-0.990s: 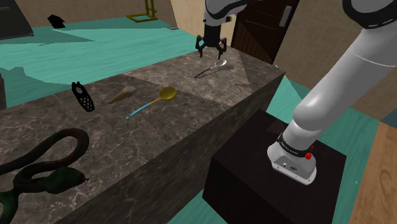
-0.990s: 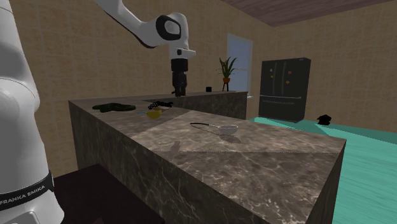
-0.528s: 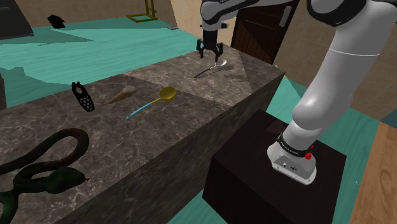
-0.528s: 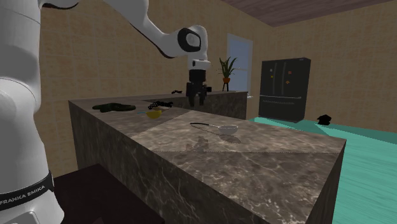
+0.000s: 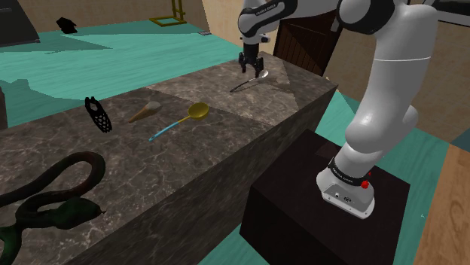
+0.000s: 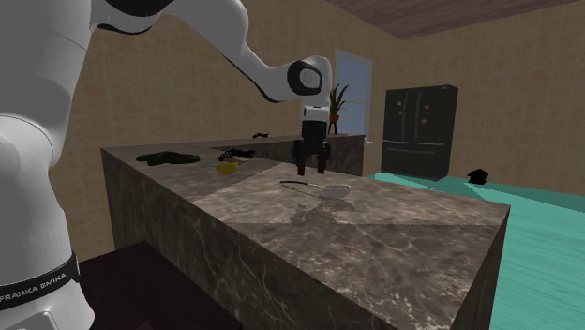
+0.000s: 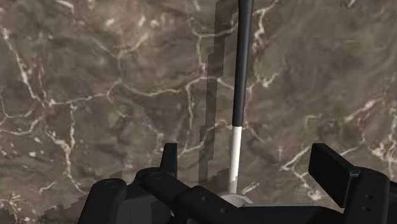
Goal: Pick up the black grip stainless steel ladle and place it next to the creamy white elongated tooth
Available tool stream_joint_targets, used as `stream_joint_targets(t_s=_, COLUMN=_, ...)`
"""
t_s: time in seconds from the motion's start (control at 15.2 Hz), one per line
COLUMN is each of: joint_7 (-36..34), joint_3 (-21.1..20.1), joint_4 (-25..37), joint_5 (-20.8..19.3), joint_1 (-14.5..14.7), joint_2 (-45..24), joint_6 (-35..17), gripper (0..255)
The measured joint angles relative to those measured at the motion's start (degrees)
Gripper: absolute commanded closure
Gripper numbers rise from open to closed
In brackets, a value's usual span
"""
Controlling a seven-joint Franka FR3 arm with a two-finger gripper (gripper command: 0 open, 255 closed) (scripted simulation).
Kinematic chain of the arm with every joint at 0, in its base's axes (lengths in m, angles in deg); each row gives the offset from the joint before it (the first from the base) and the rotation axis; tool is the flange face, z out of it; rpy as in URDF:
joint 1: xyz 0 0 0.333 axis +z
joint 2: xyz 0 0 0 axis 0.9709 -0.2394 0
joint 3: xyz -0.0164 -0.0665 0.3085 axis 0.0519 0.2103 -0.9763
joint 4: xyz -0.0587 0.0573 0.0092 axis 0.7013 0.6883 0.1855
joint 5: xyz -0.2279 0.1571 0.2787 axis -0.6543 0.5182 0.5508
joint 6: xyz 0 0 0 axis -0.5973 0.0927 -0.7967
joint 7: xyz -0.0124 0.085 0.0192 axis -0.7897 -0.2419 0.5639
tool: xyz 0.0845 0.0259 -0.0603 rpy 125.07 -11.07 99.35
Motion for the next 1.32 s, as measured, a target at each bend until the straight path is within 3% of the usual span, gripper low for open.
stream_joint_targets(t_s=0.4, joint_7=-0.5, joint_3=0.2, joint_4=-2.2, joint_5=-0.2, joint_1=-0.1, joint_2=-1.7, joint_6=-3.8, gripper=0)
stream_joint_targets(t_s=0.79, joint_7=-0.5, joint_3=0.3, joint_4=-2.8, joint_5=-0.2, joint_1=-0.1, joint_2=-1.7, joint_6=-4.5, gripper=0)
stream_joint_targets(t_s=0.86, joint_7=-0.5, joint_3=0.3, joint_4=-2.8, joint_5=-0.2, joint_1=-0.1, joint_2=-1.7, joint_6=-4.5, gripper=255)
stream_joint_targets(t_s=1.32, joint_7=-0.5, joint_3=0.3, joint_4=-2.8, joint_5=-0.2, joint_1=-0.1, joint_2=-1.7, joint_6=-4.5, gripper=255)
